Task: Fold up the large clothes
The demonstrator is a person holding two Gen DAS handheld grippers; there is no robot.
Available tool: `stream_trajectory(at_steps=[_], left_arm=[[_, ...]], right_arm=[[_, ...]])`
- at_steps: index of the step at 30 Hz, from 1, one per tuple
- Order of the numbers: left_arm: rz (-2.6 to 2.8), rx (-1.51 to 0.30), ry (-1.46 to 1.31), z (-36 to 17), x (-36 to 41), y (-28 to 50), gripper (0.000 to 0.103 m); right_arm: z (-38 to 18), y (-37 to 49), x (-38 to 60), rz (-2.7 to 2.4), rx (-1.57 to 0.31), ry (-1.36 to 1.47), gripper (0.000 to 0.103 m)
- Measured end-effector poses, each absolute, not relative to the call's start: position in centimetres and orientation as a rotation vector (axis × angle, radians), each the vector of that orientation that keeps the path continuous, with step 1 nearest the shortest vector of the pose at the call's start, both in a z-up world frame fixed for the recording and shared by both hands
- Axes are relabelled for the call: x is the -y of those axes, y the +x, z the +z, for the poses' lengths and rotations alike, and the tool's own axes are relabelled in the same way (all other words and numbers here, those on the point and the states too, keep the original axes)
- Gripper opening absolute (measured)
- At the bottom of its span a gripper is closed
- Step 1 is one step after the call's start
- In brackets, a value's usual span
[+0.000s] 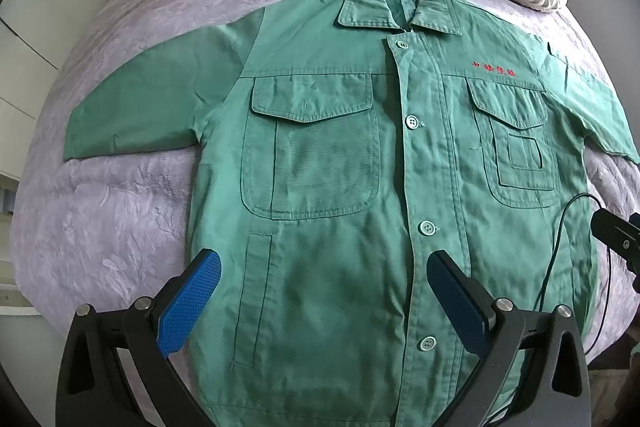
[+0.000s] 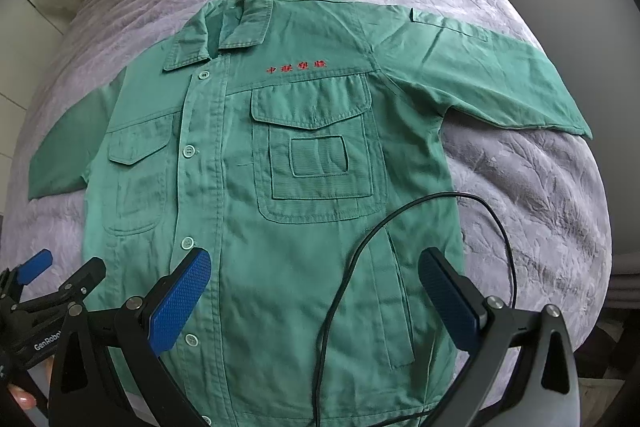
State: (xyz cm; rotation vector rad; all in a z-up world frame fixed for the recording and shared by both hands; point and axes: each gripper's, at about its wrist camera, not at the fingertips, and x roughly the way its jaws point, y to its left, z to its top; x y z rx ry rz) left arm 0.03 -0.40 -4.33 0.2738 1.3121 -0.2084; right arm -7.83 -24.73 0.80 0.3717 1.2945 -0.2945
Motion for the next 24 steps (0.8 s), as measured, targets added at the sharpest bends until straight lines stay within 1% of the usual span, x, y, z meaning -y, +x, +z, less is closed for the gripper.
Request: stream_trajectory(at_steps=[24], left_arm=[[-0.217,-1.309,0.289,-4.21,0.81,0.00,0.103]], right_arm=[[1.10,-7.66,24.55,-0.298,-1.289,0.354,0.103]])
